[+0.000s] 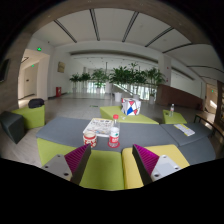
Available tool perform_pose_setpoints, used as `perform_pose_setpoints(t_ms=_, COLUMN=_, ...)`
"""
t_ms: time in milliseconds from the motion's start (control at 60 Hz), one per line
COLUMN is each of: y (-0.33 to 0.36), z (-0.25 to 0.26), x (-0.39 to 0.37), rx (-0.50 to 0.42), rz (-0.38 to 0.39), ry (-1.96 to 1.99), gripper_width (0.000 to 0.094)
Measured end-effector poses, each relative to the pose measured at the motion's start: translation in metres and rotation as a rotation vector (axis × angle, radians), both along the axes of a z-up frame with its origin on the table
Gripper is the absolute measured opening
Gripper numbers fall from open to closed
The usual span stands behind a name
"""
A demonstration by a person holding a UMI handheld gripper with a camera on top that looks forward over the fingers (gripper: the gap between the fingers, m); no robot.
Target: Pour water
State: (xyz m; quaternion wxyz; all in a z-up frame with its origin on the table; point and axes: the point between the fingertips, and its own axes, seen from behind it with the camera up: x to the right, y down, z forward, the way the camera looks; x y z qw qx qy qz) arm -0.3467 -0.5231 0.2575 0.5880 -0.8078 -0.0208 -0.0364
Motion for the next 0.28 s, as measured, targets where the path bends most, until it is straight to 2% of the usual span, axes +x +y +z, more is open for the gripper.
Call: perform_pose_setpoints(t_ms=283, y=-0.013, z=0.0, x=0.002, rx=-0.005, rz=-0.018, ry=0.005, gripper_width=0.0853)
